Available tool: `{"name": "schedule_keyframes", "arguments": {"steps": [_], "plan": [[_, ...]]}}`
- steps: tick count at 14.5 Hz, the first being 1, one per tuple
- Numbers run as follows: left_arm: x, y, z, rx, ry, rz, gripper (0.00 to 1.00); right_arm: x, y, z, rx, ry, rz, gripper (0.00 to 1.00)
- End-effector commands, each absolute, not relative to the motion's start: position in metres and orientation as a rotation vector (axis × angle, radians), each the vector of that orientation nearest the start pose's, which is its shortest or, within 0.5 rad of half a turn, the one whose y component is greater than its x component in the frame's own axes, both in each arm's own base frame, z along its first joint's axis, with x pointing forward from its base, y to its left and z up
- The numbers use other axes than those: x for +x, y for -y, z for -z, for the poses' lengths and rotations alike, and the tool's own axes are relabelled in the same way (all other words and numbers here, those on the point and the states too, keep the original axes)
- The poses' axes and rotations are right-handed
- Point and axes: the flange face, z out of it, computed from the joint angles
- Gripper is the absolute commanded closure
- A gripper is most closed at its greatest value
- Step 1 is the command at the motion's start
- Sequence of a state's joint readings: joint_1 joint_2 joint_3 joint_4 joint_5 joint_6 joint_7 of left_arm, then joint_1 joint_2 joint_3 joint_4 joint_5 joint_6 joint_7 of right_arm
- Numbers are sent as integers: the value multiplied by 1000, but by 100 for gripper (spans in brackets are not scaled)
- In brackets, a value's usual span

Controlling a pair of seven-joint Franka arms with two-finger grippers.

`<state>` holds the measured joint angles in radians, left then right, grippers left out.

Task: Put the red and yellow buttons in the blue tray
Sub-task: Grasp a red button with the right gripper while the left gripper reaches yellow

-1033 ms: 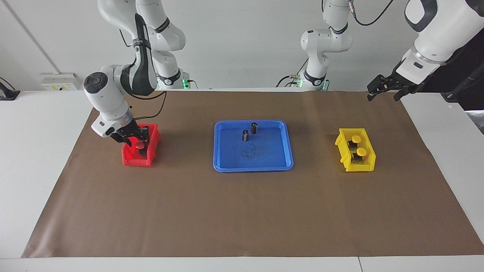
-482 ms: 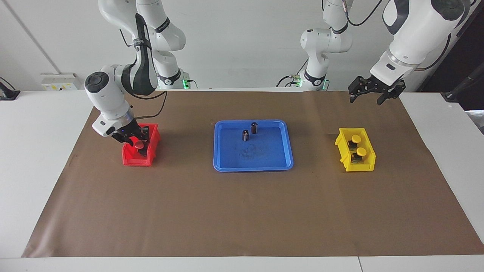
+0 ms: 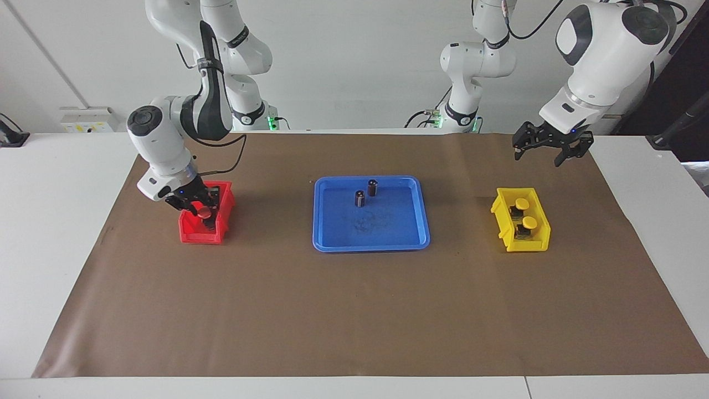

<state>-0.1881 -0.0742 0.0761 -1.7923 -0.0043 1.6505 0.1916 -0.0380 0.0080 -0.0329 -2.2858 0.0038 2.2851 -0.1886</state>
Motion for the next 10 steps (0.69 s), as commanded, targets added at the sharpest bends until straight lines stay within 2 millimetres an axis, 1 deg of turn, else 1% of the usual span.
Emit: {"name": "schedule_keyframes", "arguments": {"steps": [1,2,3,5,6,7,8,9,10], "plan": [[517,46,-548,-3100,-475,-114,0,507,36,-353,-3116,207,9,69],[516,42,-538,-3102,-466,-128,0,508,35,-355,-3115,212,2,74],[513,40,-533,-3104,-462,-121,0,511,34,-358,-3113,213,-10,76],[513,39,-517,-3102,-466,-105,2,521,26,-370,-3110,240,-15,76],[514,34,-511,-3104,-455,-90,2,529,26,-378,-3109,248,-31,76],[517,25,-503,-3106,-429,-76,8,540,25,-394,-3107,255,-53,76],[519,23,-496,-3107,-422,-71,16,552,25,-418,-3104,259,-88,76],[520,18,-488,-3108,-406,-50,22,567,18,-446,-3098,279,-136,76],[518,7,-475,-3112,-376,-45,26,583,7,-474,-3092,305,-179,76]]}}
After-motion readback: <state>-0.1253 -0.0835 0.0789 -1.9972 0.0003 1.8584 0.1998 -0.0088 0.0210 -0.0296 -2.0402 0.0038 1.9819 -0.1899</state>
